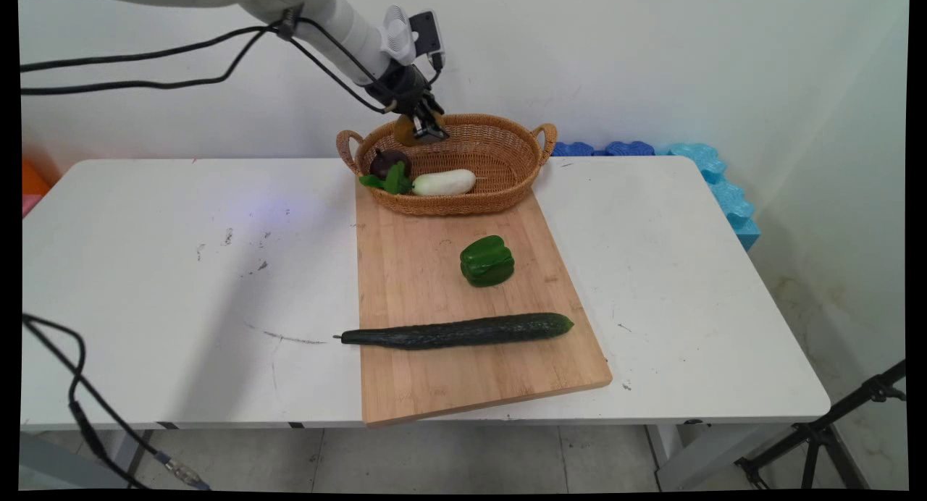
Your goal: Place the picked object on the cutting board
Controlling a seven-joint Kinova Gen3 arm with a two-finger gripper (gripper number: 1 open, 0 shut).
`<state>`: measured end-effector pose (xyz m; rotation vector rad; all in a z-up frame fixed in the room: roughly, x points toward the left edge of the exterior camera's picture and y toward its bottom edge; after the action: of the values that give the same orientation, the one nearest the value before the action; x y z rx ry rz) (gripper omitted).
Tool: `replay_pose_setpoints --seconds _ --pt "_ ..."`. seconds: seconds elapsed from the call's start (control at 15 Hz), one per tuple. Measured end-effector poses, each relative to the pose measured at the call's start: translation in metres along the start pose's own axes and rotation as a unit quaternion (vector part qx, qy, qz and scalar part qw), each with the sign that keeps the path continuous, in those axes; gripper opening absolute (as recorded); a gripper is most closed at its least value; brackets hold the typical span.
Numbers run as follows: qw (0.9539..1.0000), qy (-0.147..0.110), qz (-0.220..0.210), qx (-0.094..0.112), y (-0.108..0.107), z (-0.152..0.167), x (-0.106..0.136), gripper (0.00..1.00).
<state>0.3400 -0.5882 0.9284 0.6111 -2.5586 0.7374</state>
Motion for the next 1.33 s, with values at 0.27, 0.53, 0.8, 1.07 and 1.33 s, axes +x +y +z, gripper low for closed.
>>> replay_pose_setpoints --seconds 0.27,0.53,0.8,1.07,1.33 --pt "0.9999 0.006 -0.010 -0.010 0.022 -0.026 0.004 0.00" --pt "0.9992 0.007 -0.028 -0.029 0.051 -0.052 0.003 0.00" --pt "0.9977 0.001 -0.043 -0.051 0.082 -0.069 -0.004 0.00" --pt "0.9955 -0.007 -0.058 -0.075 0.112 -0.077 -0.013 0.00" --pt "0.9930 -0.016 -0.069 -0.094 0.138 -0.075 -0.023 0.00"
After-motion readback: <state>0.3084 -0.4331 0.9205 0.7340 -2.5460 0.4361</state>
